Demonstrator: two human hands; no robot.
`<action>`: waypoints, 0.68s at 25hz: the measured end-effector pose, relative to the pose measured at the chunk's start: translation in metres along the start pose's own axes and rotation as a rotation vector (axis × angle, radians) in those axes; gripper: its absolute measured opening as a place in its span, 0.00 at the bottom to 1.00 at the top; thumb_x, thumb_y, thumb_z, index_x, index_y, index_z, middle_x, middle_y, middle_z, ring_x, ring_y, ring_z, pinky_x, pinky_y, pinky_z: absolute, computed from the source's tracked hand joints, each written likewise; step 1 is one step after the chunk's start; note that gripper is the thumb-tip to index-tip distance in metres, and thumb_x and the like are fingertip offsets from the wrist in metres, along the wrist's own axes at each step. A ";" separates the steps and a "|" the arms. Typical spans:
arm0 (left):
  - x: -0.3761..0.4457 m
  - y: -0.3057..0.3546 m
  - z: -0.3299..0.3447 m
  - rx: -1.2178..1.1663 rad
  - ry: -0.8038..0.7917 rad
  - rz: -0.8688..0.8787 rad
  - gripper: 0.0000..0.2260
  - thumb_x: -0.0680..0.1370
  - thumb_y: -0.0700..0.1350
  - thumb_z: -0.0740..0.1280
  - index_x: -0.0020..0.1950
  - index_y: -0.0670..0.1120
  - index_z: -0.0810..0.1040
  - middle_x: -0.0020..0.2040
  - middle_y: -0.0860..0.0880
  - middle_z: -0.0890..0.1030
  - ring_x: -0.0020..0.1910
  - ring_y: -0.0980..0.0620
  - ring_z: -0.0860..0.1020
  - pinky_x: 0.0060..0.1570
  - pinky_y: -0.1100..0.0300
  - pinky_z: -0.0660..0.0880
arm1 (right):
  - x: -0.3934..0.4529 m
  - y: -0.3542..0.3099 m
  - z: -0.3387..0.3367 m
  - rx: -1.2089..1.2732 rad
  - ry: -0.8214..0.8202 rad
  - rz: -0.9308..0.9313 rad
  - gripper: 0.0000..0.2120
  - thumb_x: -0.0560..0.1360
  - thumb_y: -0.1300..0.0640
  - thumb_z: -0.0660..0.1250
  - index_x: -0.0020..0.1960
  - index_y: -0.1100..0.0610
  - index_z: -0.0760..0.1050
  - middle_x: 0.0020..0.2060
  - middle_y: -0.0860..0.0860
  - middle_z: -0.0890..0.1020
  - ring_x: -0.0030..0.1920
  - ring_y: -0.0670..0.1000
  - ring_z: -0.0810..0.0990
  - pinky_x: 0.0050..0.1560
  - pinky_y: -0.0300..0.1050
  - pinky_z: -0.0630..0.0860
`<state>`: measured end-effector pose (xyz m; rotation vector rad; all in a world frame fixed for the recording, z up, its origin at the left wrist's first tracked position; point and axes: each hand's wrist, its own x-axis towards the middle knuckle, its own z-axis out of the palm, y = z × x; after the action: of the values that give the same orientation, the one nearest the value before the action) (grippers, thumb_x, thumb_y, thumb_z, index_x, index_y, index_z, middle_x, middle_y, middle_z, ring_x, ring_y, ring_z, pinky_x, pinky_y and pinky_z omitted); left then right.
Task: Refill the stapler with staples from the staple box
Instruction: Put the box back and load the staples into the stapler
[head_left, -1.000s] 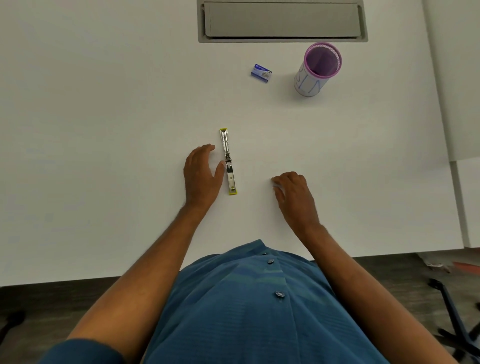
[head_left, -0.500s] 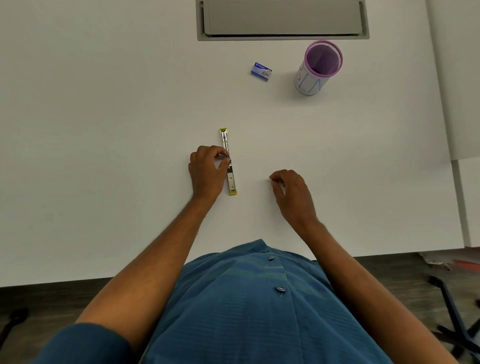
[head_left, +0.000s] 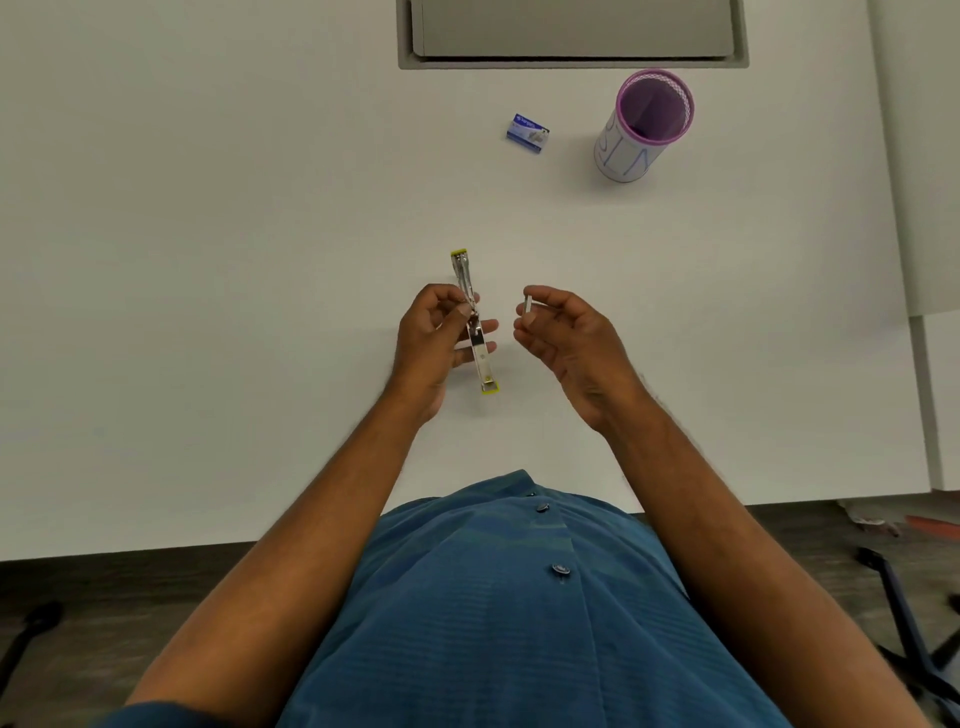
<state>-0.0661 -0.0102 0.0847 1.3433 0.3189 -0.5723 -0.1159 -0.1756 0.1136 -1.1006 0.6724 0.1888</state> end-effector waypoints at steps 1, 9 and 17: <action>-0.006 0.003 0.003 -0.065 -0.039 -0.018 0.05 0.83 0.36 0.61 0.54 0.44 0.75 0.63 0.38 0.79 0.53 0.39 0.85 0.50 0.43 0.83 | -0.001 -0.004 0.001 -0.012 -0.014 -0.019 0.14 0.77 0.68 0.70 0.61 0.57 0.80 0.51 0.55 0.84 0.53 0.53 0.84 0.59 0.48 0.81; -0.042 0.032 0.020 -0.269 -0.127 -0.098 0.06 0.84 0.38 0.61 0.56 0.44 0.78 0.57 0.43 0.84 0.51 0.42 0.85 0.48 0.49 0.82 | -0.017 -0.036 0.012 -0.396 0.067 -0.280 0.15 0.76 0.63 0.72 0.61 0.55 0.81 0.55 0.51 0.85 0.54 0.51 0.85 0.58 0.47 0.82; -0.054 0.044 0.020 -0.521 -0.207 -0.242 0.14 0.82 0.39 0.64 0.67 0.41 0.75 0.48 0.45 0.84 0.44 0.50 0.83 0.46 0.59 0.82 | -0.033 -0.054 0.022 -0.826 0.034 -0.594 0.14 0.77 0.59 0.72 0.62 0.54 0.80 0.51 0.46 0.83 0.47 0.44 0.83 0.50 0.34 0.81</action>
<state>-0.0878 -0.0134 0.1534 0.7413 0.4294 -0.7622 -0.1076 -0.1754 0.1802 -2.0498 0.2547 -0.0813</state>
